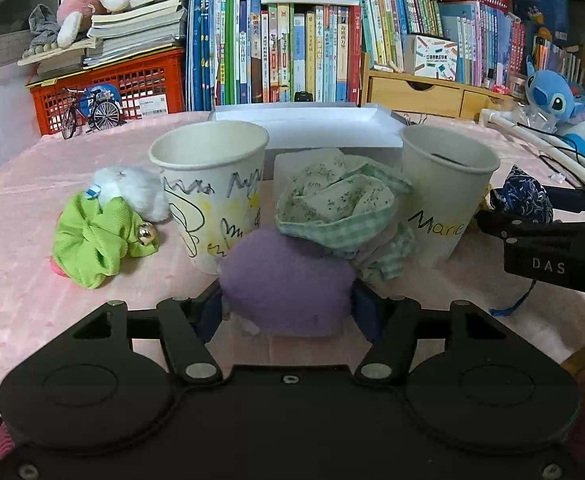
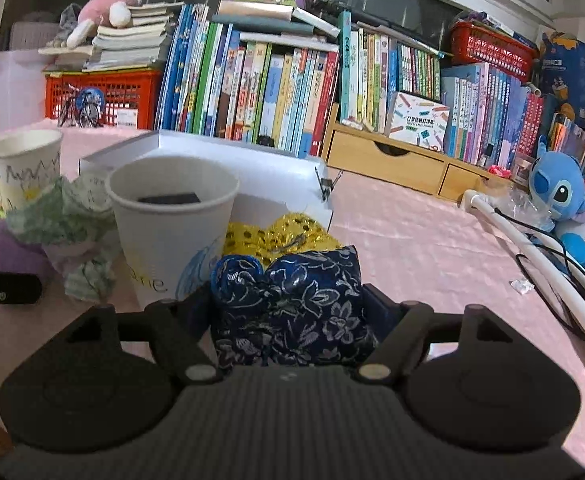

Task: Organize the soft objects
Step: 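Carry the purple plush in the left tool while the right tool carries the pouch to the white tray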

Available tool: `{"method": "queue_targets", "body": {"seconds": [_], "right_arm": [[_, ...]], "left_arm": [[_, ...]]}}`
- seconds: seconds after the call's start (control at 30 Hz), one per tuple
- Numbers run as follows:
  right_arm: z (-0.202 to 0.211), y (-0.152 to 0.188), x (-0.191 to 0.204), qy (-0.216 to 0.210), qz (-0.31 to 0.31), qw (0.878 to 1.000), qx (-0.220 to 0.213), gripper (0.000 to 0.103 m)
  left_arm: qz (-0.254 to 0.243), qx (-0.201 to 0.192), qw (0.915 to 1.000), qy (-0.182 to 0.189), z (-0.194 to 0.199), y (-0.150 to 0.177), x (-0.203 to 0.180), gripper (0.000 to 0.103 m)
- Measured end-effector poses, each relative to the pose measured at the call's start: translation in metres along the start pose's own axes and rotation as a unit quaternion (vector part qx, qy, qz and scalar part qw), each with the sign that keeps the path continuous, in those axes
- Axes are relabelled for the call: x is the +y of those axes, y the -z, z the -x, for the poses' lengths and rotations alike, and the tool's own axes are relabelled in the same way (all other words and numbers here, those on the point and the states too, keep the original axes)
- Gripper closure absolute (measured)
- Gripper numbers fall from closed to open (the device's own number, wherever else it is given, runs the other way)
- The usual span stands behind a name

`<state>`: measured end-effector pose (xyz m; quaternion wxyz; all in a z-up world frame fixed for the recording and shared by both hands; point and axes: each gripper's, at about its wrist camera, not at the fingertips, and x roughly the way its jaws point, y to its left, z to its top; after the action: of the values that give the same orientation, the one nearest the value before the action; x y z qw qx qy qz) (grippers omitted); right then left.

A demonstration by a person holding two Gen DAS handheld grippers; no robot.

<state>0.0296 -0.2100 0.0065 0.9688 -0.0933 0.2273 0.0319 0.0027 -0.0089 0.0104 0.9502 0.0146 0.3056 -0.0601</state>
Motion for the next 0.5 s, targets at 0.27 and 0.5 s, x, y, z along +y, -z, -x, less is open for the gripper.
{"method": "queue_targets", "body": {"seconds": [0.27, 0.5], "right_arm": [[0.016, -0.009, -0.002, 0.001, -0.006, 1.000, -0.025, 0.026], [0.025, -0.024, -0.015, -0.015, -0.034, 0.999, -0.037, 0.026]], "left_arm": [[0.013, -0.008, 0.9997, 0.020, 0.035, -0.010, 0.015, 0.041], [0.003, -0.061, 0.9976, 0.035, 0.074, -0.036, 0.028, 0.041]]}}
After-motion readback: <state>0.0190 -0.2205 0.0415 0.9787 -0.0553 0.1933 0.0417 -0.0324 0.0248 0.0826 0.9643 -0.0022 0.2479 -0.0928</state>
